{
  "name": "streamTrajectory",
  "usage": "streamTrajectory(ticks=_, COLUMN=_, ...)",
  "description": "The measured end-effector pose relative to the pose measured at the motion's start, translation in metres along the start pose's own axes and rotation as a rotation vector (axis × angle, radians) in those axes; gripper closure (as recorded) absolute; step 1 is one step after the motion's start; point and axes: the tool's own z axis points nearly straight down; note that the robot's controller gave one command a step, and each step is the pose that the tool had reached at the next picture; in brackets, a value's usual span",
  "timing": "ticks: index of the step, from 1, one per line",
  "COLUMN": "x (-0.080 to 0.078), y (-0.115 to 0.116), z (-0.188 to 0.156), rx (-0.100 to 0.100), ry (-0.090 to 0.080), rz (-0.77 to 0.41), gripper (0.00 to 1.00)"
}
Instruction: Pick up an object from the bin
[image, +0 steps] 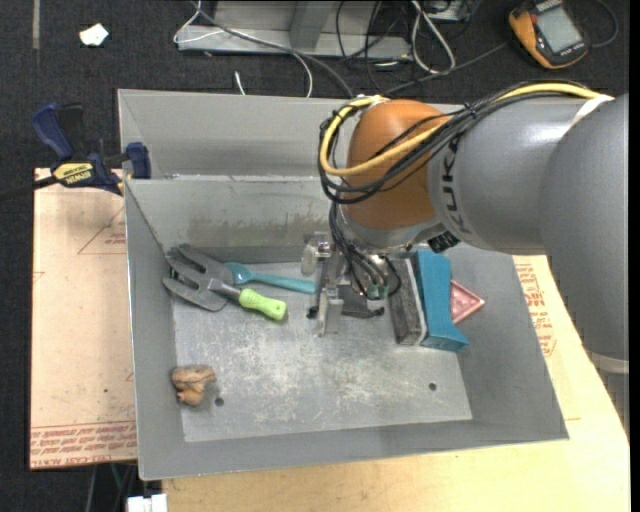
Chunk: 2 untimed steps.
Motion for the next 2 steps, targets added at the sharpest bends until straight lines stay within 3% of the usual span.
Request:
streamTrajectory(ticks=1, x=0.000, y=0.000, z=0.000, rx=0.000, ry=0.000, rz=0.000, gripper=0.00)
streamTrajectory(ticks=2, x=-0.033, y=-0.032, z=0.022, rx=-0.001, ry=-0.005, rz=-0.068, gripper=0.00)
